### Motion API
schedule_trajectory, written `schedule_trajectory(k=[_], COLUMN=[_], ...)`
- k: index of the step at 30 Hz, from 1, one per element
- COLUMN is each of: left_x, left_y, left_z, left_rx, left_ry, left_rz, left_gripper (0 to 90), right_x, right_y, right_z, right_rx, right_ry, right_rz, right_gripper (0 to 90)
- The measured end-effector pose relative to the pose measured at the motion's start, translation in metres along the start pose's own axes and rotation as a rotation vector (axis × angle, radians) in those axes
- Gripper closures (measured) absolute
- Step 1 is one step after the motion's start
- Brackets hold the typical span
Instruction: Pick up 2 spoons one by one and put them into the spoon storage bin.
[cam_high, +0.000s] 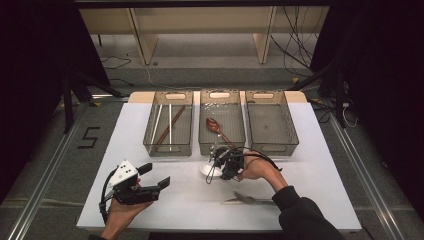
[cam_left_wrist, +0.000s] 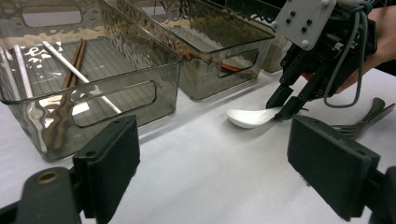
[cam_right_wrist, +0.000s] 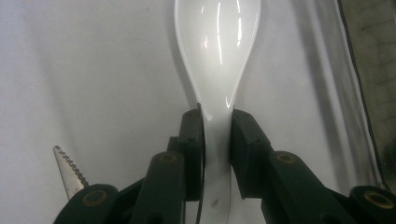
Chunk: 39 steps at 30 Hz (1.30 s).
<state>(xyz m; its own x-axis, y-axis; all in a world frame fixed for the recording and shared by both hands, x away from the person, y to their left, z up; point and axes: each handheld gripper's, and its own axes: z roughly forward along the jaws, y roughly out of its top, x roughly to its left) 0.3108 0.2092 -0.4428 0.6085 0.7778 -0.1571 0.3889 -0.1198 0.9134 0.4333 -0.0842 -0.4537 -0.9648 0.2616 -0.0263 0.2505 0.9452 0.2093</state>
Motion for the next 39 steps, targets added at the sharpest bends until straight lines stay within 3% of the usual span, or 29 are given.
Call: schedule_trajectory(k=[15,20,21,23,28,39], left_x=[0.000,0.000,0.000,0.000,0.000,0.000], left_y=[0.000,0.000,0.000,0.000,0.000,0.000], left_z=[0.000,0.000,0.000,0.000,0.000,0.000], left_rx=[0.001,0.004,0.003,0.003,0.004,0.003], left_ry=[0.000,-0.001,0.000,-0.001,-0.001,0.000], left_rz=[-0.001,0.000,0.001,0.001,0.002,0.003], left_gripper=[16.6,16.6,16.6,16.6,16.6,16.6], right_x=[-0.002,-0.002,-0.003,-0.003,-0.005,-0.004], right_y=[-0.001,-0.001,-0.002,-0.002,-0.002,0.001], right_z=[-0.004,-0.011,-0.013,-0.015,-0.016,-0.040], right_rx=[-0.026,-0.075,-0.079,-0.097,-0.099,-0.167], right_ry=[-0.001,0.013,0.019,0.033,0.028,0.030], right_rz=[0.048,0.074,0.055,0.065,0.087,0.106], right_gripper=[76.3,76.3,76.3,76.3,76.3,76.4])
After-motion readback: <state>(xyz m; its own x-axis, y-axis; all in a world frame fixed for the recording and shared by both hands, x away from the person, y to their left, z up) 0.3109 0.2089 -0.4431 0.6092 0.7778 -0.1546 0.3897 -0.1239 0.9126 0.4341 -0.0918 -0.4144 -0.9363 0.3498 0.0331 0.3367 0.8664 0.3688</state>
